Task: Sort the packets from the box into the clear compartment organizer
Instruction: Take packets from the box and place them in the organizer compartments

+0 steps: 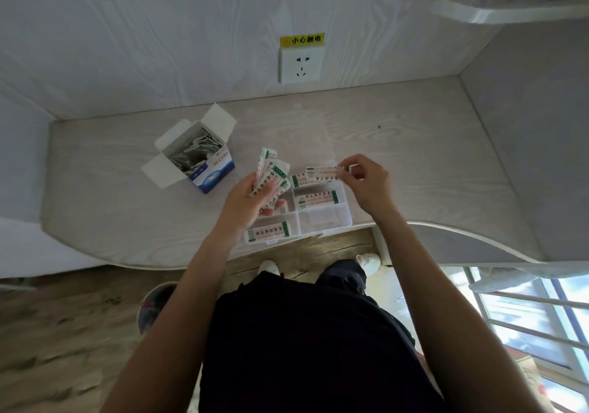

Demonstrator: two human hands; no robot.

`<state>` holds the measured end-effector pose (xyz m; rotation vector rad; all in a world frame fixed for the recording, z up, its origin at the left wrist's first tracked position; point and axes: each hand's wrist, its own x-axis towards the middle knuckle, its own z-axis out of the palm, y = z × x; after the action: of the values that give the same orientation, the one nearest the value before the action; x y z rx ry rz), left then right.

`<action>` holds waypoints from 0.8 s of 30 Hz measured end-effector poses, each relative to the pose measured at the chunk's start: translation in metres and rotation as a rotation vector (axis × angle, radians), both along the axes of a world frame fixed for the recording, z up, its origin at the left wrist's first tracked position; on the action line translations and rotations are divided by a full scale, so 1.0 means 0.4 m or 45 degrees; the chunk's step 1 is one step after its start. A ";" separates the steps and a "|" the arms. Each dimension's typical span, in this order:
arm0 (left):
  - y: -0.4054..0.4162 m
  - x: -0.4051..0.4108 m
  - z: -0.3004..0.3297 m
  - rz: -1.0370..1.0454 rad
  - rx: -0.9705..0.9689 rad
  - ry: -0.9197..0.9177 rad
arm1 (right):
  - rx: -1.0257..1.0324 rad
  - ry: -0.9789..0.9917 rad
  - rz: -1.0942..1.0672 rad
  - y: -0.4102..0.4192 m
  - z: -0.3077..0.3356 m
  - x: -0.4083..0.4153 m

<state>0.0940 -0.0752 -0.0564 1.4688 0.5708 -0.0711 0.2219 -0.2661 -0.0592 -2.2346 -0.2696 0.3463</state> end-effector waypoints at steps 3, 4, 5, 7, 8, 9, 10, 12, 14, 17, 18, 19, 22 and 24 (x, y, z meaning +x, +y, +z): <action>-0.005 -0.010 -0.004 0.050 -0.060 0.031 | -0.083 0.049 0.048 0.045 -0.005 0.028; -0.006 -0.012 -0.004 0.056 -0.061 0.038 | -0.143 0.053 0.078 0.056 -0.009 0.033; -0.006 -0.013 -0.005 0.068 -0.065 0.044 | -0.206 0.046 0.107 0.067 -0.015 0.037; -0.007 -0.014 -0.004 0.096 -0.094 0.067 | -0.313 0.020 0.142 0.080 -0.028 0.042; -0.009 -0.015 -0.004 0.104 -0.107 0.076 | -0.354 0.010 0.151 0.082 -0.033 0.043; -0.008 -0.015 -0.004 0.107 -0.108 0.084 | -0.388 0.003 0.159 0.086 -0.038 0.043; -0.009 -0.014 -0.003 0.100 -0.100 0.088 | -0.415 -0.004 0.164 0.088 -0.040 0.043; -0.010 -0.010 -0.001 0.082 -0.078 0.087 | -0.440 -0.015 0.166 0.092 -0.041 0.042; -0.011 -0.007 0.001 0.063 -0.048 0.087 | -0.445 -0.026 0.175 0.093 -0.041 0.038; -0.014 -0.004 0.003 0.030 0.002 0.070 | -0.387 -0.092 0.149 0.088 -0.034 0.027; -0.016 -0.003 0.003 0.023 0.022 0.052 | -0.322 -0.129 0.130 0.087 -0.025 0.019; -0.020 0.000 0.004 0.024 0.035 0.039 | -0.233 -0.135 0.124 0.087 -0.012 0.010; -0.028 0.010 0.000 0.062 0.057 0.034 | 0.089 0.202 0.211 0.098 0.035 -0.031; -0.038 0.020 0.003 0.042 0.055 0.023 | 0.217 0.397 0.240 0.104 0.040 -0.054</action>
<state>0.1020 -0.0906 -0.0551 1.5012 0.6143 -0.0464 0.2003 -0.2244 -0.0432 -1.9583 -0.3295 0.7374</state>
